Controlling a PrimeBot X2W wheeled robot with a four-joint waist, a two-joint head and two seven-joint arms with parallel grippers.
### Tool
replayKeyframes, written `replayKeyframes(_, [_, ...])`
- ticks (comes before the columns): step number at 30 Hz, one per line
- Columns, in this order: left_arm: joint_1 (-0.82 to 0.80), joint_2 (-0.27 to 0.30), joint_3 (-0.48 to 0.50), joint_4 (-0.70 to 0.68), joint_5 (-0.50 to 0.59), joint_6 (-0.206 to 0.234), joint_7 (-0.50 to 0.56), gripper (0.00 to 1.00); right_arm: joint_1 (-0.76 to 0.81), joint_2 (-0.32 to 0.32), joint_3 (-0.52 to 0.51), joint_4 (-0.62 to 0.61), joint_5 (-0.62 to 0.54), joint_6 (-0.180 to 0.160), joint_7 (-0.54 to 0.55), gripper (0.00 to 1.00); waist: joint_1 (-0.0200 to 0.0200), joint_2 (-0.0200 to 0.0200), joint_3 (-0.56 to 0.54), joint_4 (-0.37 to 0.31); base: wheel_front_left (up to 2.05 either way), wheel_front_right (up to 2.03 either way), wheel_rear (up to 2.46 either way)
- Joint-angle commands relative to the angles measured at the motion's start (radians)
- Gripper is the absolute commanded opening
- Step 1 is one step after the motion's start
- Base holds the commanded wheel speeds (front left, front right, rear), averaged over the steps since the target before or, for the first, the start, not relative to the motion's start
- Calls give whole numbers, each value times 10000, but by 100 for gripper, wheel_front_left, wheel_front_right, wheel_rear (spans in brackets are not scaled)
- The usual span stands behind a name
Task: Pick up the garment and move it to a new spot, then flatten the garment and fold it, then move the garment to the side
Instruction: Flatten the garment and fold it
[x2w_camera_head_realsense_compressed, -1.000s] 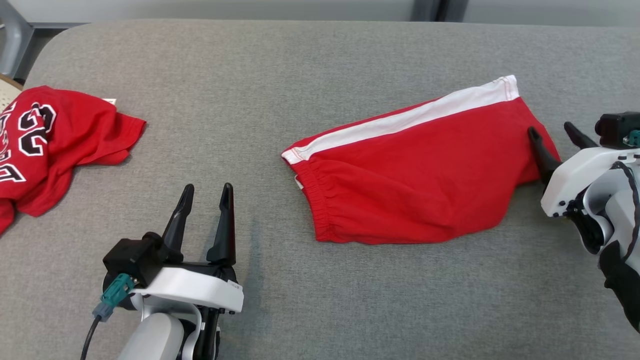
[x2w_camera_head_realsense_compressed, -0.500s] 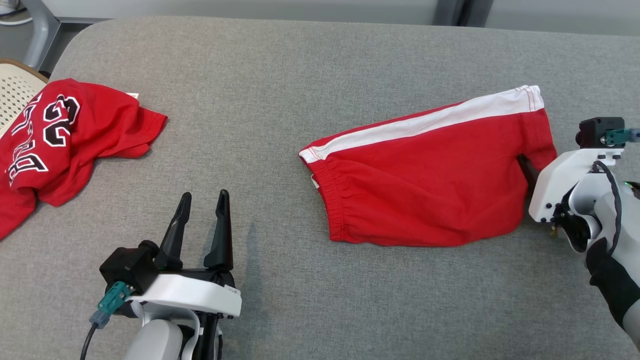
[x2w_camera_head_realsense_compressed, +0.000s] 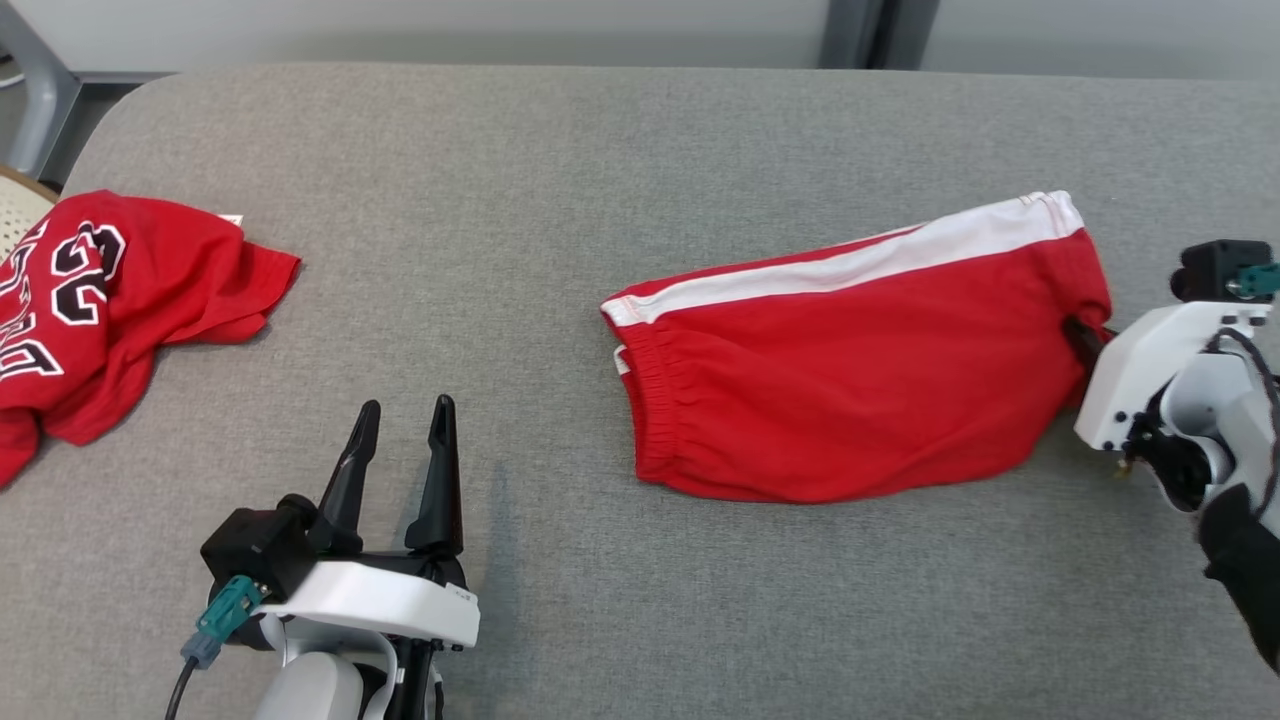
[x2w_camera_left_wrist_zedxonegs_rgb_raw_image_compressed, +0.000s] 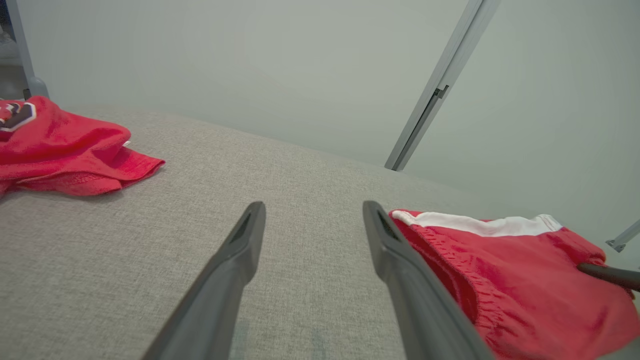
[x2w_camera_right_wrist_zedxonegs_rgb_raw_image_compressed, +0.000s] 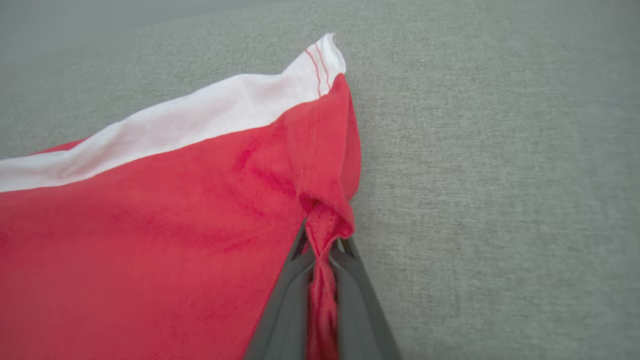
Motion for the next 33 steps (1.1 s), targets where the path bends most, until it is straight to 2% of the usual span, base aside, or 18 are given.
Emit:
replayKeyframes(1, [105,17,47,33,70,-71,-45,100,192,-254,-41,-127,152,-4,-5,0,0,0,-113,-125,0,0,0])
replayKeyframes(9, [301,-7,56,94,175,-171,-45,100,1129,-1394,-348,-1003,1005,-4,-70,0,0,0,-369,-655,0,0,0])
replayKeyframes(13, [353,8,73,121,197,-169,-45,100,1523,-1571,-625,-1208,1383,-4,-239,0,0,0,-383,-897,0,0,0])
replayKeyframes(22, [347,19,7,268,229,-147,-47,100,1515,-996,-909,-2289,2034,-3,-395,0,0,0,-572,-1110,0,0,0])
replayKeyframes(33, [211,-19,-99,345,-25,-169,-44,100,1139,26,147,-4360,1638,-3,151,0,0,0,-794,-622,0,0,0])
